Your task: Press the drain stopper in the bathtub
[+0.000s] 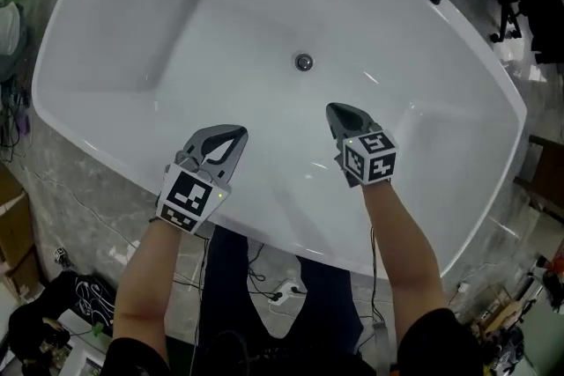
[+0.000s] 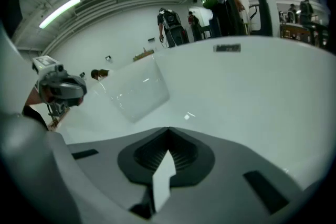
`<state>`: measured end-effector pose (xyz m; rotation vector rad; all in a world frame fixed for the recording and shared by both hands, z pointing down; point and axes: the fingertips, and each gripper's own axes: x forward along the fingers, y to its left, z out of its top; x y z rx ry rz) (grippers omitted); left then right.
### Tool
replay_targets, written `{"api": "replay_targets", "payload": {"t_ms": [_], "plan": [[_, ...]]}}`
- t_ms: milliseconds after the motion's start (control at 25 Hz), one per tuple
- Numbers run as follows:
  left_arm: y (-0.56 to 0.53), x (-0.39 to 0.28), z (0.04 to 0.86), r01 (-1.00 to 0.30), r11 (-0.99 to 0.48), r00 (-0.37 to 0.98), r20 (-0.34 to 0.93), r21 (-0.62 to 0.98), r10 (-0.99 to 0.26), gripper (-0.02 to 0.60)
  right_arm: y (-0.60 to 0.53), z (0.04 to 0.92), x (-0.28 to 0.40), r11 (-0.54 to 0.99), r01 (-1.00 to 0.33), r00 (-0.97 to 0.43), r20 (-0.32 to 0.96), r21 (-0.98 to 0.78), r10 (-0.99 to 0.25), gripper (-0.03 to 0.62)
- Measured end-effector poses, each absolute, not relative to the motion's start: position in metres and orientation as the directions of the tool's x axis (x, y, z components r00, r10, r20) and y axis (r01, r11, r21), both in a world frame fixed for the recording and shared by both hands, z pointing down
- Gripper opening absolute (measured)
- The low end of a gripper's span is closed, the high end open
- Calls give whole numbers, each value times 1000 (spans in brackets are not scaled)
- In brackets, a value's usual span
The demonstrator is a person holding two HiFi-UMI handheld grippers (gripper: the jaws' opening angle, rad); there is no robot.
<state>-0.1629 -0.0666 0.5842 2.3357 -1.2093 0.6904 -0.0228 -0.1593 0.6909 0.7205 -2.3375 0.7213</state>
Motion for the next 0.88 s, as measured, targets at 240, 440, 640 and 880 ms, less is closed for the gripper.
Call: {"api": "replay_targets", "payload": {"t_ms": [240, 440, 640, 880], "plan": [[-35, -137, 469, -841, -507, 519, 551, 191, -654, 6, -111, 509, 33, 662, -661, -722, 538, -353, -434, 11], [-11, -110, 387, -831, -490, 547, 537, 261, -642, 6, -77, 387, 65, 654, -671, -732, 455, -350, -507, 11], [-8, -89, 310, -792, -575, 592, 494, 207, -637, 6, -52, 298, 77, 654, -673, -740, 332, -346, -585, 11], [7, -72, 256, -760, -619, 631, 450, 198, -632, 6, -17, 229, 74, 683, -642, -763, 202, -347, -614, 11]]}}
